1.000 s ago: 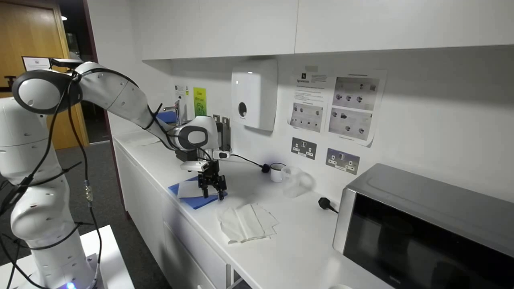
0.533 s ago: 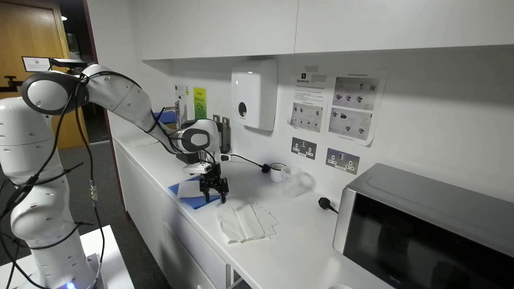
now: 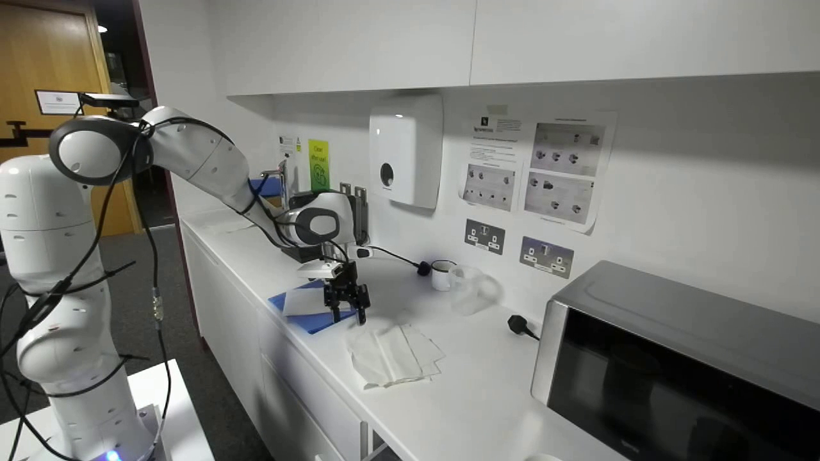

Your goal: Place the white napkins on the blue placemat

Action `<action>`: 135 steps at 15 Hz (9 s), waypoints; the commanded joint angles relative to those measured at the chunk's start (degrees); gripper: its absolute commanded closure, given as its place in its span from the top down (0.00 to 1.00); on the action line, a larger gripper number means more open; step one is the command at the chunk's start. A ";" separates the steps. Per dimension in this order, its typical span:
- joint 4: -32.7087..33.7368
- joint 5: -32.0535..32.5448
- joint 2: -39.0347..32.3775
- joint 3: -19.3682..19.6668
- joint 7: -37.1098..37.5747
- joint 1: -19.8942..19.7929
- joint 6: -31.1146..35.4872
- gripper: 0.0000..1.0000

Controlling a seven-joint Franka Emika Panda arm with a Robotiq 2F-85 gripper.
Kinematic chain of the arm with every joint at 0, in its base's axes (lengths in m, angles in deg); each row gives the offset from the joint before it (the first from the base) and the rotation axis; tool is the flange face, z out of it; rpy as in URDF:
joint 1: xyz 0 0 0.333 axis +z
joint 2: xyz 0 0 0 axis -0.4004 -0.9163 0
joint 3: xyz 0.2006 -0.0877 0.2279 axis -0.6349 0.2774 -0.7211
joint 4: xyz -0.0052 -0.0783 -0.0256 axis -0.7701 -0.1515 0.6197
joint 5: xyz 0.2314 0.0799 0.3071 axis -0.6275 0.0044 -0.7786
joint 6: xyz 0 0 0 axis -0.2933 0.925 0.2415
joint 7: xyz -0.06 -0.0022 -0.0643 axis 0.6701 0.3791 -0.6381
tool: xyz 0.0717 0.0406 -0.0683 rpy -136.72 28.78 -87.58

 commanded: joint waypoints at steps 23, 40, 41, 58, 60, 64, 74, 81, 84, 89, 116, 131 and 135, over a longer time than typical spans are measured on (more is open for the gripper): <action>0.76 5.83 -1.99 0.47 5.14 0.88 0.02 1.00; 1.60 10.12 -5.27 0.86 4.97 0.99 -0.09 1.00; 1.62 10.24 -5.28 0.83 4.92 1.00 -0.12 1.00; 2.45 8.89 -5.63 0.54 3.23 0.92 -1.30 0.08; 2.50 8.84 -5.60 0.53 3.03 0.90 -1.37 0.00; 2.80 8.25 -5.46 0.46 2.56 0.86 -1.73 0.00; 0.78 9.46 -0.73 1.71 4.43 0.14 -0.73 0.00; -1.26 8.17 5.91 3.42 5.99 -1.39 -0.06 0.00; -1.74 7.10 8.73 3.58 7.52 -2.05 -0.29 0.00; -2.39 5.63 12.98 3.37 9.50 -2.91 -0.87 0.00; -1.53 0.65 21.98 -13.54 28.14 1.78 -9.96 0.00; 7.98 -0.19 12.50 -17.95 36.07 6.58 -19.74 0.00; 10.77 -0.55 9.74 -17.66 37.04 7.92 -22.04 0.00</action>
